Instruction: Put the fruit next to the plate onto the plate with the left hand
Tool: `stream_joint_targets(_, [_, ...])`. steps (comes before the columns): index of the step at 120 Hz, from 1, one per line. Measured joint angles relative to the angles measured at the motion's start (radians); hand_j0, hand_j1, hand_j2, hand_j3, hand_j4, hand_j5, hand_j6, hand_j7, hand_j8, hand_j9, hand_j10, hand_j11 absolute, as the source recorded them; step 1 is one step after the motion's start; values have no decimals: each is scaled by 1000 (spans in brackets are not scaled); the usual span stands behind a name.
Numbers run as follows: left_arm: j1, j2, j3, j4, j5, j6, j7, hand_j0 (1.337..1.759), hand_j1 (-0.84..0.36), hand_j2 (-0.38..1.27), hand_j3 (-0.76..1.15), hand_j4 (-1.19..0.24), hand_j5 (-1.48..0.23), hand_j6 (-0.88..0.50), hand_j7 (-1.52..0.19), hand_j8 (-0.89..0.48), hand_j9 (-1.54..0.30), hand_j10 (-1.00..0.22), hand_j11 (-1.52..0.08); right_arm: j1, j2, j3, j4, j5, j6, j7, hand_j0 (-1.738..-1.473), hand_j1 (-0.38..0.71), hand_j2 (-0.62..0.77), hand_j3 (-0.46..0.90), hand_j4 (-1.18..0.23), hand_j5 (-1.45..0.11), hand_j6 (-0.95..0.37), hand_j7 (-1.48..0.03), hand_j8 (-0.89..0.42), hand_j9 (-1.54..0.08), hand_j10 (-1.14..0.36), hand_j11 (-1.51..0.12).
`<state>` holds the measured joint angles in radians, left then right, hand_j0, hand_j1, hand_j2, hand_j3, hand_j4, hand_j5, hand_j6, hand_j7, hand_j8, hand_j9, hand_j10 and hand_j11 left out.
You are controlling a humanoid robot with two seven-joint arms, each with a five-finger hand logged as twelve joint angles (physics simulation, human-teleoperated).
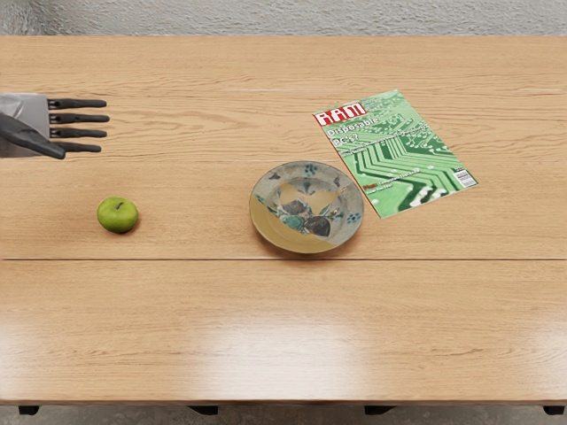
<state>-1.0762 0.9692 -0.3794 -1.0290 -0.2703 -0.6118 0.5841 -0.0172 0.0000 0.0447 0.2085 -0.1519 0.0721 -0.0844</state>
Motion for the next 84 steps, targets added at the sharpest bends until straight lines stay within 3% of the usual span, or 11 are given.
stream_joint_targets(11, [-3,-3,0,0,4,0,3,1658,348,-1,0,2,0,3,0,3,0,2,0,-6,0,1,0,0,0,0,-1658,-327,-4,0,-19,-24,-19,-24,-19,-24,-19,-24])
stream_joint_targets(23, [-41,-119,0,-17,105,0,18,1658,348,-1,0,2,0,3,0,2,0,2,0,-9,0,1,0,0,0,0,-1658,-327,-4,0,-19,-24,-19,-24,-19,-24,-19,-24])
stream_joint_targets(42, [-144,-5,-2,-199,399,0,25,1658,349,-1,0,1,0,1,0,1,0,1,0,-10,0,1,0,0,0,0,-1658,-327,-4,0,-19,-24,-19,-24,-19,-24,-19,-24])
stream_joint_targets(57, [-200,-59,4,-285,579,0,26,1658,349,-1,0,-1,0,-1,0,-1,0,-1,0,-10,0,1,0,0,0,0,-1658,-327,-4,0,-19,-24,-19,-24,-19,-24,-19,-24])
stream_joint_targets(67, [-338,-136,98,-308,635,3,26,1658,349,0,0,-1,0,-1,0,-1,0,0,0,-10,0,1,0,0,0,0,-1658,-327,-4,0,-19,-24,-19,-24,-19,-24,-19,-24])
stream_joint_targets(84, [-346,-154,209,-347,670,84,27,1658,349,0,0,-2,0,-2,0,-2,0,-2,0,-10,0,1,0,0,0,0,-1658,-327,-4,0,-19,-24,-19,-24,-19,-24,-19,-24])
